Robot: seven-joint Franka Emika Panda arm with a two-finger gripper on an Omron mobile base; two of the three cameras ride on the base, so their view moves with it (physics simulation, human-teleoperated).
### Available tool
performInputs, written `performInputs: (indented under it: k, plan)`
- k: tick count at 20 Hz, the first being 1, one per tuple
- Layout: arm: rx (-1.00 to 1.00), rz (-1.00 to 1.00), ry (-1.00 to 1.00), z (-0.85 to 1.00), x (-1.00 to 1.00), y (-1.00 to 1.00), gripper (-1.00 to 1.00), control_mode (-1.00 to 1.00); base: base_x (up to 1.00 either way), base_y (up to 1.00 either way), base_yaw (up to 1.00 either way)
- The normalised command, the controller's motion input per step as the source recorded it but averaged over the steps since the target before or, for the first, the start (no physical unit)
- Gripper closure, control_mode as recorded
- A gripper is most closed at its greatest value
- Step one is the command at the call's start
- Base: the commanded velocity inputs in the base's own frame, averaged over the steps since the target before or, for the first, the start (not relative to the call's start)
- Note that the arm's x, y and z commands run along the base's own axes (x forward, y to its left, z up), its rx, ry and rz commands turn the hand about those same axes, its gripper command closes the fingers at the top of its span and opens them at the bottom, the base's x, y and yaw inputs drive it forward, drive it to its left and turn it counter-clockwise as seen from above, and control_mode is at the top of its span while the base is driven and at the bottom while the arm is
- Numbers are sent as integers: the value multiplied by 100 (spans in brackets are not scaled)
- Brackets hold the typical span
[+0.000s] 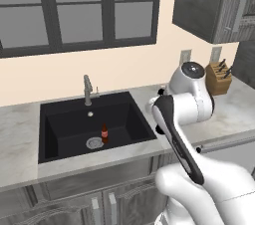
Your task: Place the large bottle from the dining counter next to the other large bottle outside the sink, and place the small bottle from the dining counter next to the other small bottle inside the sink.
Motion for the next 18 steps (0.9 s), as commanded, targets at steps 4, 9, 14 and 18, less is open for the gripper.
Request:
performInputs:
  k: [4, 9, 14, 18]
  plan:
    - [0, 7, -2, -3, -42, -13, -100, -100, 0, 0, 0]
    - [0, 3, 0, 0, -8, -9, -100, -100, 0, 0, 0]
    - [0, 0, 0, 0, 0, 0, -100, -100, 0, 0, 0]
    - [0, 0, 0, 0, 0, 0, -100, -100, 0, 0, 0]
